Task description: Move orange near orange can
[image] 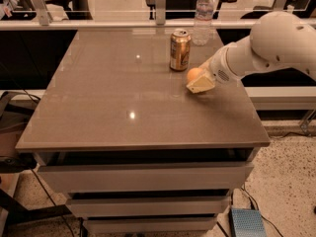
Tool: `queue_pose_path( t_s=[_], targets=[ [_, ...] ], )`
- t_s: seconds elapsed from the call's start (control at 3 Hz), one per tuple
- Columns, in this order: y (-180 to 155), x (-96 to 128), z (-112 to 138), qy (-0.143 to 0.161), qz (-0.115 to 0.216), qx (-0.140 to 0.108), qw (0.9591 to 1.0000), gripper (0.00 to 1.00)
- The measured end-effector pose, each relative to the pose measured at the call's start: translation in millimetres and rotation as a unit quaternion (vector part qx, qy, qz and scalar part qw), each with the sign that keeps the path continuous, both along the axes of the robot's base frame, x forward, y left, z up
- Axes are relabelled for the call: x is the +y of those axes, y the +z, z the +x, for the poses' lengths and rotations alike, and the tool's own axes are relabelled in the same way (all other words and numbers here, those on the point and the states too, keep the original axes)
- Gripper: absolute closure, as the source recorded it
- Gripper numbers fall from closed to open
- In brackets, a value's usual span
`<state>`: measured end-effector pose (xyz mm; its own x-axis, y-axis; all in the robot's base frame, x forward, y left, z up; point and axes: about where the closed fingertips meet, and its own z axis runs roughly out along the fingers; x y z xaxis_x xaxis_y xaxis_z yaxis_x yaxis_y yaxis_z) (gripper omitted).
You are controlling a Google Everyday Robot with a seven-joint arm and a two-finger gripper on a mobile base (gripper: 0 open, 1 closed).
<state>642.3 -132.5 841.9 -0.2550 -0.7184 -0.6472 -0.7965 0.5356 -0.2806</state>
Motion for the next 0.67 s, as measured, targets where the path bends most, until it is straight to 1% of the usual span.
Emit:
queue_pose_path(
  t_s=[0.33, 0.67],
  targets=[
    [16, -21, 32, -0.015, -0.008, -0.02, 0.9997, 1.0],
    [11, -22, 58, -0.019, 0.0, -0.024, 0.9996, 1.0]
  ],
)
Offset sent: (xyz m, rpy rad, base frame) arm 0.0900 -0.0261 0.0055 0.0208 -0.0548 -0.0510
